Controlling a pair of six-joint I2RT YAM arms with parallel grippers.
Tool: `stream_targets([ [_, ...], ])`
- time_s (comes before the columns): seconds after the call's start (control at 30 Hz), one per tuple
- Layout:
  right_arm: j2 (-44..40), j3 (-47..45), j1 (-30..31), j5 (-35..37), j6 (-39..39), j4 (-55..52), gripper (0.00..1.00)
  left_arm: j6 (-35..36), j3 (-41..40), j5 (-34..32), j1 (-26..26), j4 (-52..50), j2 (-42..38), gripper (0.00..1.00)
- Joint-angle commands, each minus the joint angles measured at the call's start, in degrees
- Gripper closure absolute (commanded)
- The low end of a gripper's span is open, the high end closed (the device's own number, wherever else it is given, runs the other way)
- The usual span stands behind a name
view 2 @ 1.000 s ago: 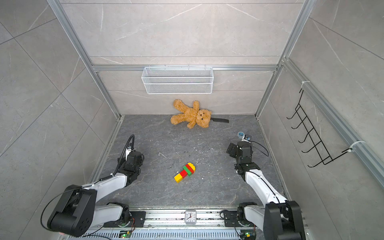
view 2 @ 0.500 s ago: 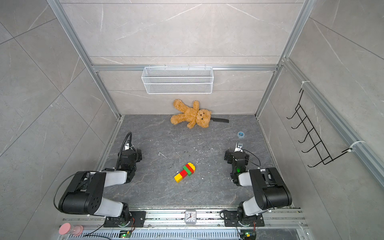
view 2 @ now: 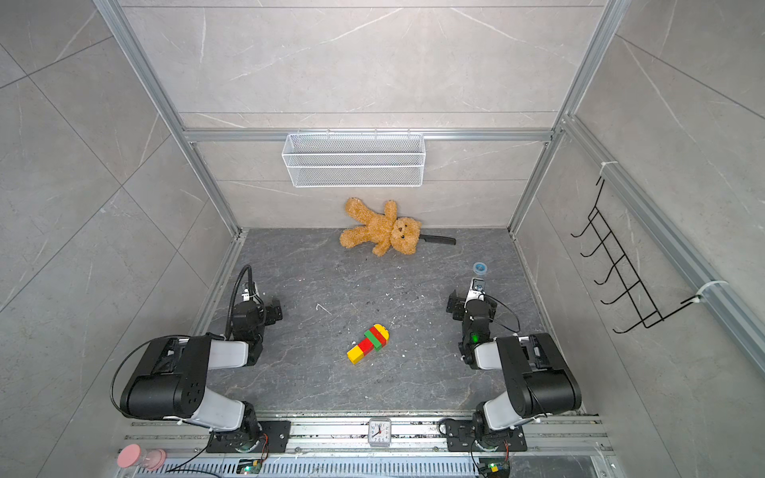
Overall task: Assemble an ice cream with lego
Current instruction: Reset both arms
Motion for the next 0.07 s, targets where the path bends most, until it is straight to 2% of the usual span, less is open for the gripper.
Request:
stream_targets([
  [0.0,0.3,0.8,0.3,-0.1,-0.8,1.1,0.00,-0.8,0.8,0.8,0.2,2.4,-0.5,0.00],
  [0.03,0.4,0.7,0.2,-0.1,-0.8,1.3,0.00,-0.8,0.8,0.8,0.2,2.4,-0.5,0.00],
])
